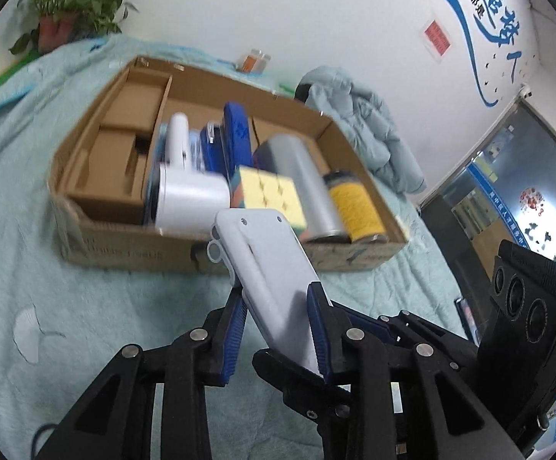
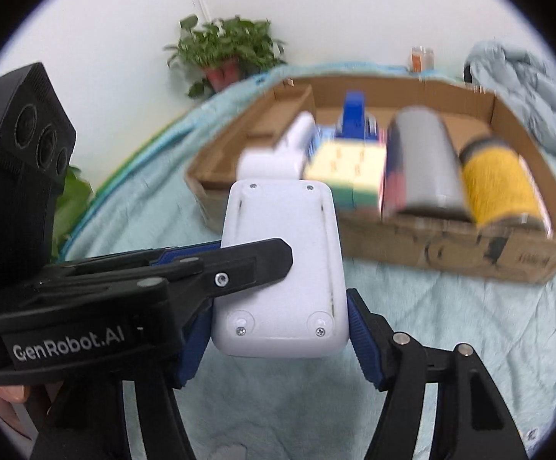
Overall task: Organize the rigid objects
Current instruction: 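Grasp the white power bank with the left gripper and lift it, then lower the power bank into the box corner and release it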
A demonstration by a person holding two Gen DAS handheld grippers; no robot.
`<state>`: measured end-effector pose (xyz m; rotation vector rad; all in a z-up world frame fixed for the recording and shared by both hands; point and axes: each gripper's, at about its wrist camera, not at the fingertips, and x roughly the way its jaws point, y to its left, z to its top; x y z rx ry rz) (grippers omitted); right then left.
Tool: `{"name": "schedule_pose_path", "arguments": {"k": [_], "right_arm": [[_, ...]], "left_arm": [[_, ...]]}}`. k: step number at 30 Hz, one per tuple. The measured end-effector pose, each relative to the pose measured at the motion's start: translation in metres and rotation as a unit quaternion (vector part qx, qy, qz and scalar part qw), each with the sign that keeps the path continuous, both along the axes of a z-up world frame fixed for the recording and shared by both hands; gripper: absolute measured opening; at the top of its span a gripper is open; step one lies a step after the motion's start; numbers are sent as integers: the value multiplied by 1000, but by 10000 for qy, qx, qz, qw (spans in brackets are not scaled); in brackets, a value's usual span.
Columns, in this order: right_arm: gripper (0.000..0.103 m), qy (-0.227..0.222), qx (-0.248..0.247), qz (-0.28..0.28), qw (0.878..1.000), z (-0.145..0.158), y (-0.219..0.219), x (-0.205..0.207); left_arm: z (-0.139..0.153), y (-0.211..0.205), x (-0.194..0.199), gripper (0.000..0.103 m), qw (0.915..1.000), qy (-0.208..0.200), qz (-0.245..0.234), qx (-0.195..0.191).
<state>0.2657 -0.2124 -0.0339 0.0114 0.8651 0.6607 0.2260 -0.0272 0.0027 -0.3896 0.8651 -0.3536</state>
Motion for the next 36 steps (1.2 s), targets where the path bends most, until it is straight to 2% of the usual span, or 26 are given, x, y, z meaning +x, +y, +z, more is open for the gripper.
{"name": "schedule_pose_path", "arguments": {"k": [4,7,11,14,18,23,27,29,30,31,32,33,34,36], "right_arm": [[65,-304,-1,57,9995,20,17,10],[65,-307,103,113,9994,31,28,24],[65,-252,85,165,9995,41,61,54],[65,-115,108,175,9997,44,87,79],[65,459,227,123,9986,35,112,123],[65,856,119,26,9963,16,130,154],[68,1285,260,124,9913,2,134,164],[69,1341,326,225,9902,1,131,161],[70,1280,347,240,9909,2,126,157],[71,1197,405,239,9917,5,119,152],[72,1103,452,190,9927,9,111,147],[73,902,462,60,9948,15,98,138],[74,704,431,-50,9966,20,87,130],[79,405,398,-182,9982,27,67,110]], "left_arm": [[27,14,10,29,9994,-255,67,210],[42,29,29,28,9990,-304,194,253],[62,62,66,25,9987,-239,325,323],[66,89,102,24,9987,-69,392,322],[54,119,146,24,9987,210,336,323],[23,137,187,24,9976,568,277,279],[11,137,196,24,9957,631,327,586],[18,136,185,29,9939,460,552,836],[23,135,180,43,9936,341,592,903],[32,135,172,64,9929,139,649,988],[41,134,160,76,9905,-119,813,1100],[50,132,147,94,9869,-370,1011,1199],[58,129,134,103,9826,-645,1177,1282],[70,118,111,102,9737,-1040,1325,1536]]}}
